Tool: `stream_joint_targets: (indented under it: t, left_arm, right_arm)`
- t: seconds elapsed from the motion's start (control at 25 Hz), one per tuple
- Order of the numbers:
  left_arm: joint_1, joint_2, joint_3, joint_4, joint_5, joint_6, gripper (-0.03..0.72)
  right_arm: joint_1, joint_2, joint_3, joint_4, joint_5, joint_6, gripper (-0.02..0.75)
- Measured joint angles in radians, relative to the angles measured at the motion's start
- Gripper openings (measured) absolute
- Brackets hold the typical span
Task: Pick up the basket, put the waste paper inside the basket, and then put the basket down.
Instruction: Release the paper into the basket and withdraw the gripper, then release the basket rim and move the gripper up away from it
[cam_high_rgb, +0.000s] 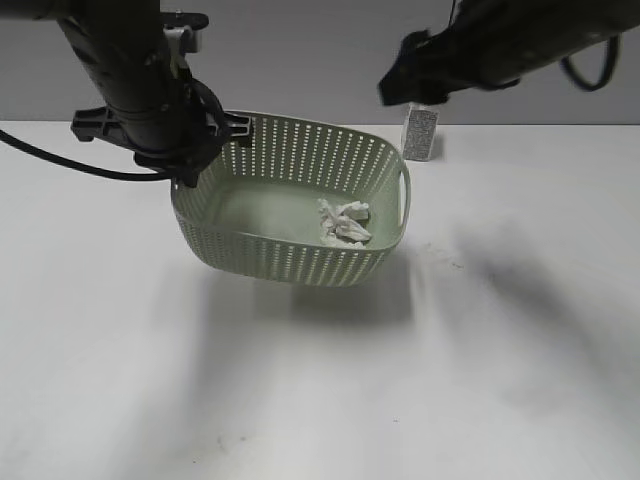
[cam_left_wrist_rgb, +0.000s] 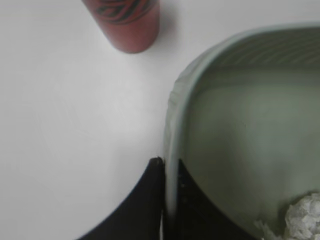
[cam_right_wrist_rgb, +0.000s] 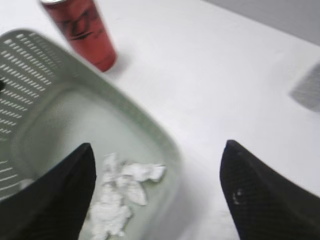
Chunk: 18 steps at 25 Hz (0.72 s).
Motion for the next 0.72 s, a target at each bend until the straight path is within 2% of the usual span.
stream_joint_targets:
  t: [0.12,0.24,0.44,0.64,0.72]
  left_arm:
    - [0.000,0.000,0.000,-0.042,-0.036,0.000,0.000]
    - [0.000,0.024,-0.001,-0.088,-0.074,-0.001,0.000]
    - [0.000,0.105,-0.002,-0.122,-0.112,-0.001,0.000]
    - [0.000,0.147,-0.002,-0.143,-0.147,-0.001,0.005]
    - [0.000,0.153,-0.002,-0.147,-0.159,-0.001,0.041]
  right_arm:
    - [-0.094,-0.102,0.000,-0.182,-0.002,0.116,0.580]
    - [-0.195,-0.208,0.000,-0.285,0.014,0.163,0.580]
    - [-0.308,-0.364,0.033,-0.331,0.094,0.176,0.580]
    - [-0.319,-0.516,0.179,-0.356,0.121,0.177,0.580]
    - [-0.319,-0.567,0.242,-0.358,0.123,0.178,0.580]
